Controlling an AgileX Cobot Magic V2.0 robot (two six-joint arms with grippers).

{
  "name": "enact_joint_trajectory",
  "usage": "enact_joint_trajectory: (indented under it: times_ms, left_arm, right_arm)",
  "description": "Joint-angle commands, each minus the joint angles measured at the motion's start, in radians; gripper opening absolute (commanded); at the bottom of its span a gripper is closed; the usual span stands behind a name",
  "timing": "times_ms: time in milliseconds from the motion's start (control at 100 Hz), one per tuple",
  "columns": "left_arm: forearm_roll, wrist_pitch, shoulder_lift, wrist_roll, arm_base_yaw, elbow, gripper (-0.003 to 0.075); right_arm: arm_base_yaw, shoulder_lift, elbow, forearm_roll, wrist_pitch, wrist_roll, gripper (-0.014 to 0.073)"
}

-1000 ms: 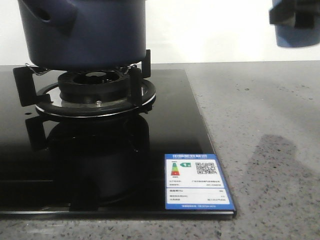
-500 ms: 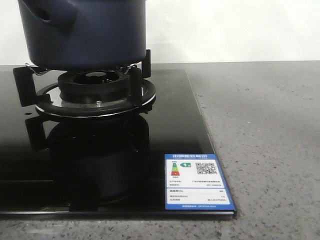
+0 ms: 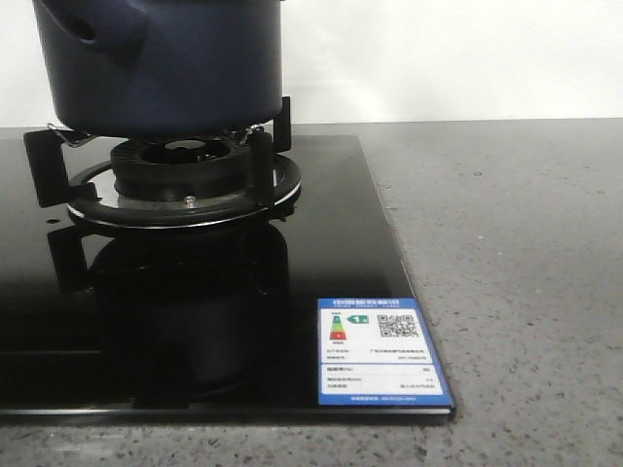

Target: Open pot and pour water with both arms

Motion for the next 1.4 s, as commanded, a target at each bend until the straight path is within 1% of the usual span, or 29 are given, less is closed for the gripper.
enact_joint_trajectory:
  times_ms: [0,290,440,580,960,1210,1390]
  left_arm:
    - [0.006,-0.106,-0.025,0.000,0.004,-0.039,0.0358]
    - [0.006,-0.106,-0.025,0.000,0.004,-0.039,0.0358]
    - [0.006,-0.106,-0.025,0.000,0.004,-0.039,0.0359]
    - [0.006,-0.106,-0.025,0.000,0.004,-0.039,0.0358]
    - [0.006,-0.106,-0.025,0.000,0.004,-0.039,0.0358]
    - [0.006,-0.106,-0.025,0.000,0.004,-0.039,0.0358]
    - [0.006,-0.106,-0.025,0.000,0.004,-0.039,0.0358]
  right_arm:
    - [0.015,-0.020,-0.070,-0.107,-0.021,0.000,0.0353]
    - [0.035,0.006,-0.072,-0.332,-0.046,0.000,0.0353]
    - [0.035,0.009,-0.072,-0.383,-0.048,0.000,0.0353]
    - [0.035,0.009,-0.069,-0.496,-0.048,0.000,0.0353]
    - [0.035,0.009,-0.069,-0.731,-0.050,0.000,0.0353]
    - [0.035,0.009,-0.069,-0.820,-0.050,0.000,0.0353]
    - [0.035,0.009,-0.069,-0.926,-0.050,0.000,0.0353]
